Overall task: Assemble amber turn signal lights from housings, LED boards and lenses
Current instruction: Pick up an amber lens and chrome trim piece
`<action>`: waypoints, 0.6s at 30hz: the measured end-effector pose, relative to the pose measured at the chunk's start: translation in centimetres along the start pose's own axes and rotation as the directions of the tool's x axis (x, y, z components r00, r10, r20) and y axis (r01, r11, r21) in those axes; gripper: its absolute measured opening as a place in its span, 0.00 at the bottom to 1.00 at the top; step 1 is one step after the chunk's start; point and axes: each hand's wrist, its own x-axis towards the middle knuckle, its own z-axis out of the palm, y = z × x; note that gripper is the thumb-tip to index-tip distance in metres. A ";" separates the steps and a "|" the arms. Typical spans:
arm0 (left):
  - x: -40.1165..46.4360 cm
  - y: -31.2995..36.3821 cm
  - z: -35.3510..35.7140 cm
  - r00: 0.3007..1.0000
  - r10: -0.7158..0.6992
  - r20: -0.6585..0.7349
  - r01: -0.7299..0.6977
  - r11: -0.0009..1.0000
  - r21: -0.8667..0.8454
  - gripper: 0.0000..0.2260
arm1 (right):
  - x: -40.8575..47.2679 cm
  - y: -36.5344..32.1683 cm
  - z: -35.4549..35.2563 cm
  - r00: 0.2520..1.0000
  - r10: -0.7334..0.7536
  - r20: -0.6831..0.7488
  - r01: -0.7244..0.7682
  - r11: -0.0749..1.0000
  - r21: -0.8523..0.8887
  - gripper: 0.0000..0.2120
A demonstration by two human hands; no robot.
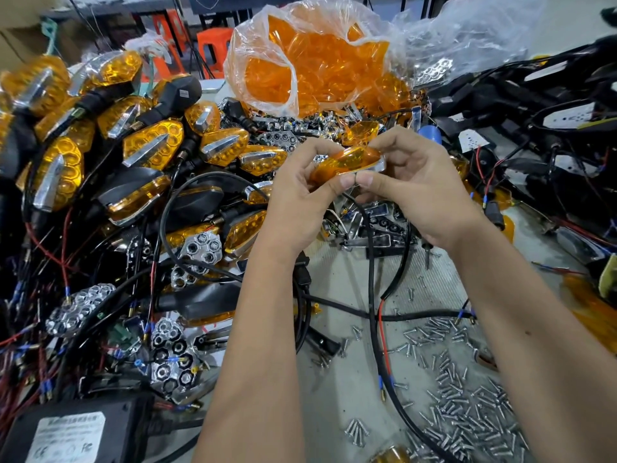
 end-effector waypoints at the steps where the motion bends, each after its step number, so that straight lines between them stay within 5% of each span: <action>1: 0.0 0.0 0.0 1.000 -0.003 0.009 0.003 1.000 -0.008 0.10 | 0.0 0.0 0.0 1.000 0.013 0.006 -0.013 1.000 0.013 0.15; 7: -0.1 0.1 -0.2 0.999 0.004 0.039 -0.004 1.000 -0.016 0.09 | 0.0 -0.1 -0.1 0.997 0.030 0.070 -0.035 0.997 0.063 0.10; 15: 0.1 -0.2 -0.3 0.993 0.103 -0.051 -0.099 0.992 0.075 0.10 | 0.2 0.4 0.0 0.999 -0.042 0.031 0.042 0.999 -0.023 0.17; 18: 0.0 0.0 0.3 0.993 0.100 -0.067 -0.099 0.995 0.022 0.12 | 0.3 -0.3 0.4 0.997 -0.036 -0.068 0.038 0.999 0.028 0.09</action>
